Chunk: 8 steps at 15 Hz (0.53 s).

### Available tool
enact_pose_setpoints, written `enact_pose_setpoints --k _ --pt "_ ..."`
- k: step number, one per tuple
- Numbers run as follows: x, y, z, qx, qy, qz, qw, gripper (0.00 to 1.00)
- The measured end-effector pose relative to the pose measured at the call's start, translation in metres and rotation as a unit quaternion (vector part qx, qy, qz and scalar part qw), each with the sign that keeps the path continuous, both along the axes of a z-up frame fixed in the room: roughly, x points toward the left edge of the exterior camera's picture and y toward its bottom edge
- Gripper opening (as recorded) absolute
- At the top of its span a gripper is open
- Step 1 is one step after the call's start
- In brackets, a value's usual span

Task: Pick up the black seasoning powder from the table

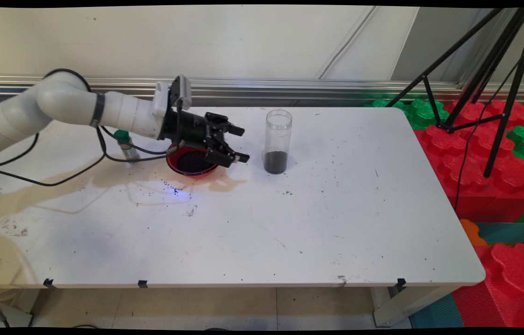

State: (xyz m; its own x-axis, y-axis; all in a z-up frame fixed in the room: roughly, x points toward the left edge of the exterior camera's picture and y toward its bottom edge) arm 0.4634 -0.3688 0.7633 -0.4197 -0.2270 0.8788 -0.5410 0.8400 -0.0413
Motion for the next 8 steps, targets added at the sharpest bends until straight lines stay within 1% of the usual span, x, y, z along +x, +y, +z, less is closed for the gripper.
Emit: enact_pose_setpoints --k 8 --pt "-0.021 -0.018 -0.030 -0.025 0.018 -0.003 0.9995 1.00"
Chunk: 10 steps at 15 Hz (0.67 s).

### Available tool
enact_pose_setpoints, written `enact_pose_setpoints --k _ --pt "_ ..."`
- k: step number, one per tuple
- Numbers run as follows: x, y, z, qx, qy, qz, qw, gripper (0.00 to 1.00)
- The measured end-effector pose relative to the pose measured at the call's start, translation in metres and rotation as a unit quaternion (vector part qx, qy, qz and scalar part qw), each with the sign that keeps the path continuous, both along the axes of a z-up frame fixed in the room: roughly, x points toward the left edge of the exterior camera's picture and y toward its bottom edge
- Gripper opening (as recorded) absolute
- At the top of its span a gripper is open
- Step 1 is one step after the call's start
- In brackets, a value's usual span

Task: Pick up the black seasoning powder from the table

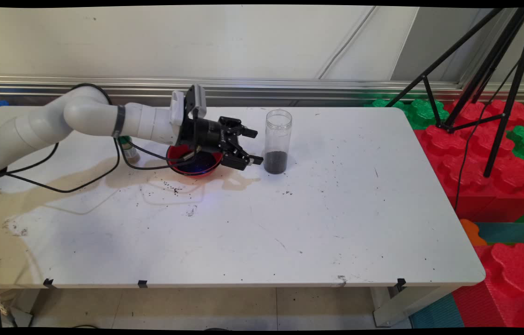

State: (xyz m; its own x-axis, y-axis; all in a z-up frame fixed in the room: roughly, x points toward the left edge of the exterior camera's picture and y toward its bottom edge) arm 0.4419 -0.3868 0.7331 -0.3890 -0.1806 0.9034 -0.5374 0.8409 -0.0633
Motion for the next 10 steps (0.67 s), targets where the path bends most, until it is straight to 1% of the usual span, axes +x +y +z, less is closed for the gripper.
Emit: enact_pose_setpoints --k 10 --pt "-0.013 -0.016 -0.023 -0.018 0.004 0.003 0.9998 1.00"
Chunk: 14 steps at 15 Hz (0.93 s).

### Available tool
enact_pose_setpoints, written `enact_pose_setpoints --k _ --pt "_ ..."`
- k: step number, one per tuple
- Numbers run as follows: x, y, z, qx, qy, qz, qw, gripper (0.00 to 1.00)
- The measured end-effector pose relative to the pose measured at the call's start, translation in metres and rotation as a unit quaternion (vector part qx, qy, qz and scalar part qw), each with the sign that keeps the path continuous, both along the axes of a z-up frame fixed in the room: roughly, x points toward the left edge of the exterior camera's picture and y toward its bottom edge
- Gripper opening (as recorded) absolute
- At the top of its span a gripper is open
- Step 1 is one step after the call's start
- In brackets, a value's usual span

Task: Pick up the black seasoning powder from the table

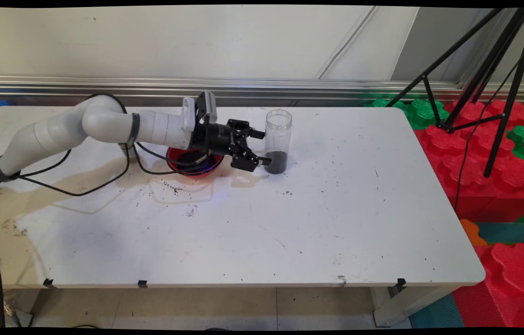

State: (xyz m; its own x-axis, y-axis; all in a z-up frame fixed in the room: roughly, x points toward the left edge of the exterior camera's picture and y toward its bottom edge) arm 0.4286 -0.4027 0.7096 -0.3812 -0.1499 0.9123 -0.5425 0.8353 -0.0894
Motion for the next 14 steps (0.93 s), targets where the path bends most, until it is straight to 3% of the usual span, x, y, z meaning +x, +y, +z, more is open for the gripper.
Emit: enact_pose_setpoints --k 14 --pt "-0.017 -0.019 -0.013 -0.009 0.009 0.001 0.9999 1.00"
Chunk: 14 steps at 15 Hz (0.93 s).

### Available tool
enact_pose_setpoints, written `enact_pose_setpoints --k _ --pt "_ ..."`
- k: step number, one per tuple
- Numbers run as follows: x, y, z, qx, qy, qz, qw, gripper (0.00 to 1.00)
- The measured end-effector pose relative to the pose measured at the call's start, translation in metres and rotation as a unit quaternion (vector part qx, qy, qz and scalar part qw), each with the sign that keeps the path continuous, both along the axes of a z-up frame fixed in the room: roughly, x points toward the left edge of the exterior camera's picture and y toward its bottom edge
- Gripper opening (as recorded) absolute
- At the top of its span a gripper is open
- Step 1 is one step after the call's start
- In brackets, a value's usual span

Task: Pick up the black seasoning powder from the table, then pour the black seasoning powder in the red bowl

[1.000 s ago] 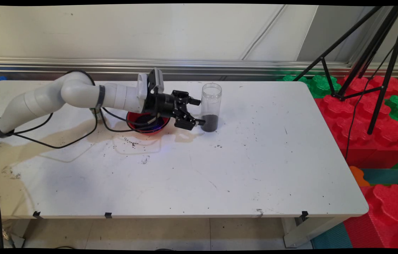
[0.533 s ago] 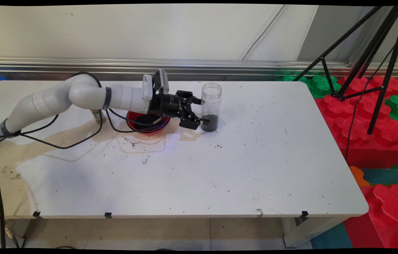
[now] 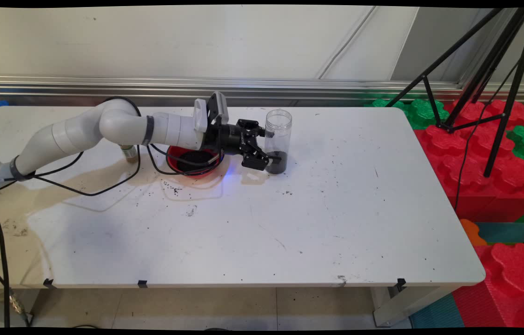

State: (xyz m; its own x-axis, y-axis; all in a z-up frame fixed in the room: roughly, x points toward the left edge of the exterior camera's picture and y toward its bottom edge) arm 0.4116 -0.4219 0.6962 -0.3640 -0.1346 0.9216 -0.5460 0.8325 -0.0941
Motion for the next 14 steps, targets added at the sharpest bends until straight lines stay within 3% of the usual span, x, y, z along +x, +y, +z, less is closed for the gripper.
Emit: enact_pose_setpoints --k 5,6,14 --pt "-0.0044 -0.0053 -0.0015 -0.001 0.001 0.000 1.0000 1.00" --pt "-0.0050 -0.0061 -0.0016 -0.002 0.002 0.000 1.0000 0.00" --pt "-0.0059 -0.0073 -0.0014 -0.003 0.003 -0.002 1.0000 0.00"
